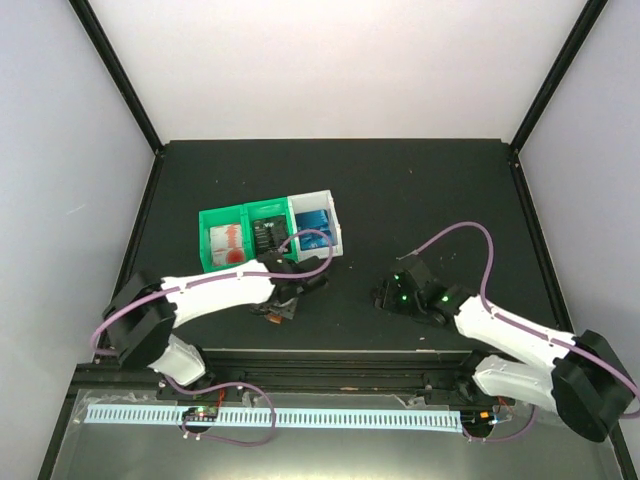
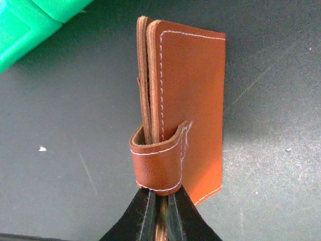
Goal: Put the credit cards into the card holder
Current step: Turn over the card holder at the center of the board.
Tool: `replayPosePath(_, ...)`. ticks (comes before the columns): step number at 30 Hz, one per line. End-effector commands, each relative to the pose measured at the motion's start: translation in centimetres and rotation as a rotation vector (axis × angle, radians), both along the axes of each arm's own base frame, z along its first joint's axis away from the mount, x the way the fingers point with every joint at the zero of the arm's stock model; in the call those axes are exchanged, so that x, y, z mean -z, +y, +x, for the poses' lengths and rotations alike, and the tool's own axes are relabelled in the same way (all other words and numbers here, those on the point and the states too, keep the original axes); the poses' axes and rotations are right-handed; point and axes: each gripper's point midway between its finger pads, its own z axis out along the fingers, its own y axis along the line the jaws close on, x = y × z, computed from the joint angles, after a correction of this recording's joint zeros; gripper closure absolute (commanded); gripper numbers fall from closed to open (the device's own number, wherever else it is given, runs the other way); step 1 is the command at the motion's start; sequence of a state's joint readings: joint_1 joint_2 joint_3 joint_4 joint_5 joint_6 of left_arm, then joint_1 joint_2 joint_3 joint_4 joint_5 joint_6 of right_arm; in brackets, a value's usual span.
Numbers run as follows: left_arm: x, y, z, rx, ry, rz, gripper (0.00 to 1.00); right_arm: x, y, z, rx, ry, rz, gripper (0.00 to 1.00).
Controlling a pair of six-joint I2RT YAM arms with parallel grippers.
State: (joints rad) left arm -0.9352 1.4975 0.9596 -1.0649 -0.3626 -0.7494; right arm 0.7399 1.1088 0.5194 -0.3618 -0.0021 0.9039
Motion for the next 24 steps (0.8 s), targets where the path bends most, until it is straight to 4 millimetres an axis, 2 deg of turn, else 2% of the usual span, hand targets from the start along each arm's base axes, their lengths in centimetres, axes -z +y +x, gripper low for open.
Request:
replayPosePath(1,-1.6,0.3,0.3,0.019,-0.068,0.187,0.98,0.8,-2.3,-1.1,0.093,0.007,-0.025,0.31)
replayPosePath(6,-1.6,-3.1,0.4,0.093,-0.079,0.219,0.96,0.0,-3.7,-1.5,0.137,-0.019,-0.023,0.3)
replayPosePath(9,-0.9,-5.3,0.3,0.133,-0.076,0.175,0.84,-0.7,-3.9,-1.6,0.149,-0.034,-0.012,0.3)
replayPosePath(12,1.3,-8.1,-0.3,0.19,-0.025,0.05,0.68,-1.2,-4.2,-1.7,0.162,-0.047,0.0,0.29)
replayPosePath(15,2.0,-10.7,-1.2,0.236,0.012,-0.12,0.62,-1.8,-4.5,-1.8,0.17,-0.058,0.009,0.29)
replayPosePath(20,-0.7,-15.3,-2.5,0.336,0.026,-0.434,0.45,-2.6,-5.0,-2.0,0.174,-0.072,0.005,0.28)
replayPosePath(24,-3.1,-16.4,-2.5,0.379,0.005,-0.533,0.36,-3.2,-4.6,-1.9,0.13,-0.084,-0.008,0.27)
